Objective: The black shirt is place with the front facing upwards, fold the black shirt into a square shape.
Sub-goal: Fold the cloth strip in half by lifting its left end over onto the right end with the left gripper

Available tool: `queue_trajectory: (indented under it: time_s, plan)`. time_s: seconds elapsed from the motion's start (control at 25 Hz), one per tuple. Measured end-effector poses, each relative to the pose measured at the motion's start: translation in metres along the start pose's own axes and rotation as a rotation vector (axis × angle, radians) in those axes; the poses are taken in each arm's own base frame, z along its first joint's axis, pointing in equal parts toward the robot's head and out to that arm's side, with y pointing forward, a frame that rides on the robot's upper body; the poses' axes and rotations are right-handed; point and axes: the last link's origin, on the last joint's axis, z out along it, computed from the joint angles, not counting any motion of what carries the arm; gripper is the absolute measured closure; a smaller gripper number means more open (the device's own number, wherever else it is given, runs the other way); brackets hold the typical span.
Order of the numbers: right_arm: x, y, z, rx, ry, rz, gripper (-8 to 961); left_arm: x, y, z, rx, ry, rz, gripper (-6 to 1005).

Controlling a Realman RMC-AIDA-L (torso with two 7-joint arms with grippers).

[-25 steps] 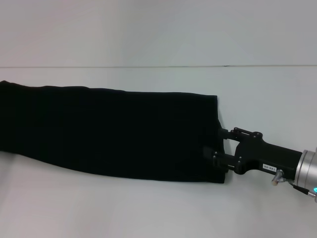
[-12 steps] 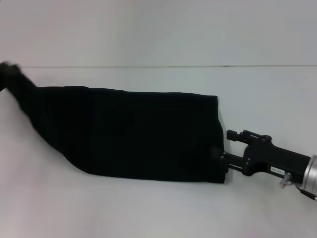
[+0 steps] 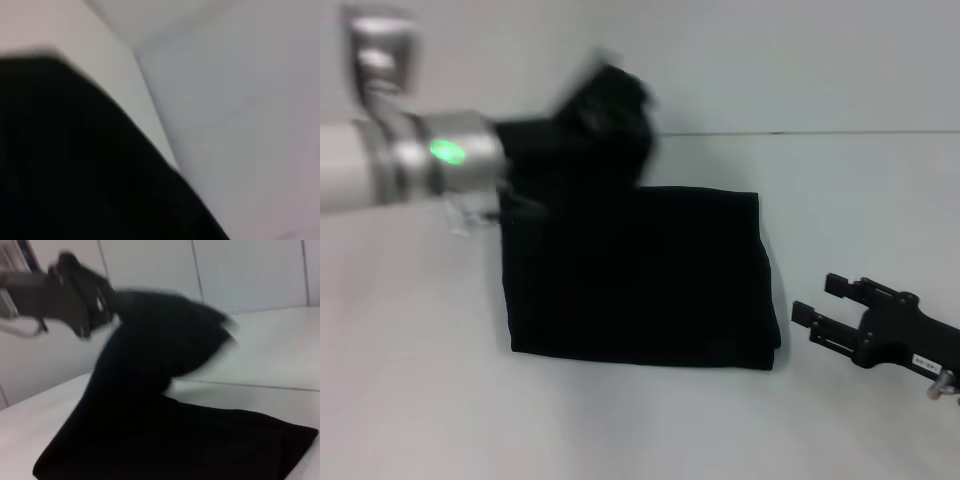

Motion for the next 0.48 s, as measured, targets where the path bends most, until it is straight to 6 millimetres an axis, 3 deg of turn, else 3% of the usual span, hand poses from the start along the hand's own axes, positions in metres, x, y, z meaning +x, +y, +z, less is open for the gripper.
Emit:
queue_trajectory:
  time_s: [0.12,0.24,0.4,0.48]
  plan:
    - [0.001,0.0,-0.002,0.003,-0.003,0.004,208,-0.04,0.003,0.039,0.02,-0.116,0.05,992]
    - [0.002,0.0,-0.003,0.004,-0.002,0.008,208,-0.08,-0.004,0.059,-0.006,-0.18,0.011,992]
    - [0.002,-0.002,0.002,0.024,0.006,0.009,207,-0.108,-0.011,0.061,-0.035,-0.209,-0.004,992]
    - [0.0,-0.005,0.009,0.05,0.003,0.014,207,-0.109,-0.01,0.061,-0.042,-0.211,-0.002,992]
